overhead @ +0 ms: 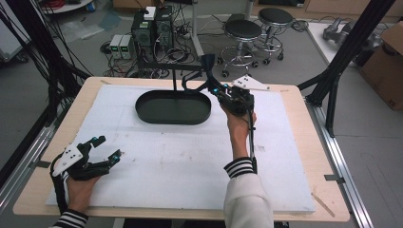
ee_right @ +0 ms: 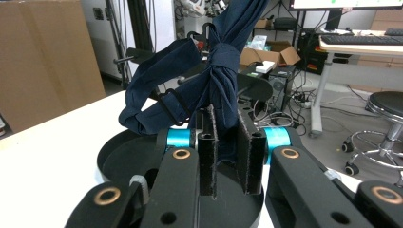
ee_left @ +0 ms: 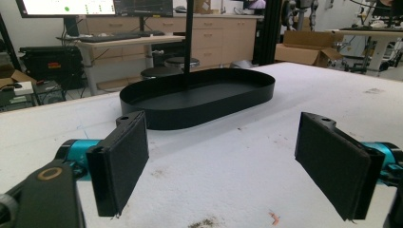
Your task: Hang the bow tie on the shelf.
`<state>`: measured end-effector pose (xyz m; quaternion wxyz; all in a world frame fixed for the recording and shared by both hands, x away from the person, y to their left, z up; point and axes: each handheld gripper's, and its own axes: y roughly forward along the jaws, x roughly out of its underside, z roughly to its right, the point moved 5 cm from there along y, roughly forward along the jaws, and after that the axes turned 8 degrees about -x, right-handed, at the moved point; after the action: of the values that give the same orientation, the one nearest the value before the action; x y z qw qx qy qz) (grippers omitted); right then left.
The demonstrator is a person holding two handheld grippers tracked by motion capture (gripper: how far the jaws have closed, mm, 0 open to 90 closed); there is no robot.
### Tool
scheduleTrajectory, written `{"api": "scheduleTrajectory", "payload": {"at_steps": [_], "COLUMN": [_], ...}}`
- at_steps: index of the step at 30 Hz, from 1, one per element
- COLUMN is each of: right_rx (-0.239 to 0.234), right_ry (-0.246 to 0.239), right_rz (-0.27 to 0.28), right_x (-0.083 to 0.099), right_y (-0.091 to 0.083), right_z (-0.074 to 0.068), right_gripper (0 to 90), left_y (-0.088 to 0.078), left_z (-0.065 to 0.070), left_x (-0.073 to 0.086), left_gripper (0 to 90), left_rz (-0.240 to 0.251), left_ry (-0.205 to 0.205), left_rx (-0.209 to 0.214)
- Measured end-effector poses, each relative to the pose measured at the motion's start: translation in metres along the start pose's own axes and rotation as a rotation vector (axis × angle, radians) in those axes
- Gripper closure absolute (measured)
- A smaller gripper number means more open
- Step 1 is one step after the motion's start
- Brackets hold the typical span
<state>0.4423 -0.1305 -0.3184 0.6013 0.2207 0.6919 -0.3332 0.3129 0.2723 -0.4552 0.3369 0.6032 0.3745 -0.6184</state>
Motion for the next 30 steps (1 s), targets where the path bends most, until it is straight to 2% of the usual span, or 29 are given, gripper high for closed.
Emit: {"api": "scheduleTrajectory", "payload": {"at_steps": [2, 5, 11, 14, 20, 24, 30], "right_rx": [0.007, 0.016, 0.035, 0.058, 0.113, 0.106, 0.101], "right_ry": [0.008, 0.013, 0.023, 0.02, 0.026, 0.037, 0.052], "right_rz": [0.004, -0.022, -0.03, -0.03, -0.076, -0.112, -0.115], "right_x": [0.0, 0.003, -0.002, 0.0, 0.009, 0.016, 0.022], "right_y": [0.004, 0.011, 0.02, 0.024, 0.028, 0.034, 0.04], "right_z": [0.001, 0.005, 0.013, 0.018, 0.031, 0.036, 0.039], "right_gripper": [80.8, 80.8, 80.7, 80.8, 80.7, 80.7, 80.3], "left_y": [0.0, 0.0, 0.0, 0.0, 0.0, 0.0, 0.0], "left_z": [0.0, 0.0, 0.0, 0.0, 0.0, 0.0, 0.0], "left_x": [0.0, 0.0, 0.0, 0.0, 0.0, 0.0, 0.0], "left_gripper": [18.8, 18.8, 18.8, 18.8, 18.8, 18.8, 18.8], "left_rz": [0.001, 0.001, 0.002, 0.002, 0.001, 0.002, 0.001], "left_ry": [0.0, 0.0, -0.003, 0.0, 0.0, -0.001, 0.001], "left_rx": [0.001, 0.001, 0.002, 0.002, 0.002, 0.002, 0.003]}}
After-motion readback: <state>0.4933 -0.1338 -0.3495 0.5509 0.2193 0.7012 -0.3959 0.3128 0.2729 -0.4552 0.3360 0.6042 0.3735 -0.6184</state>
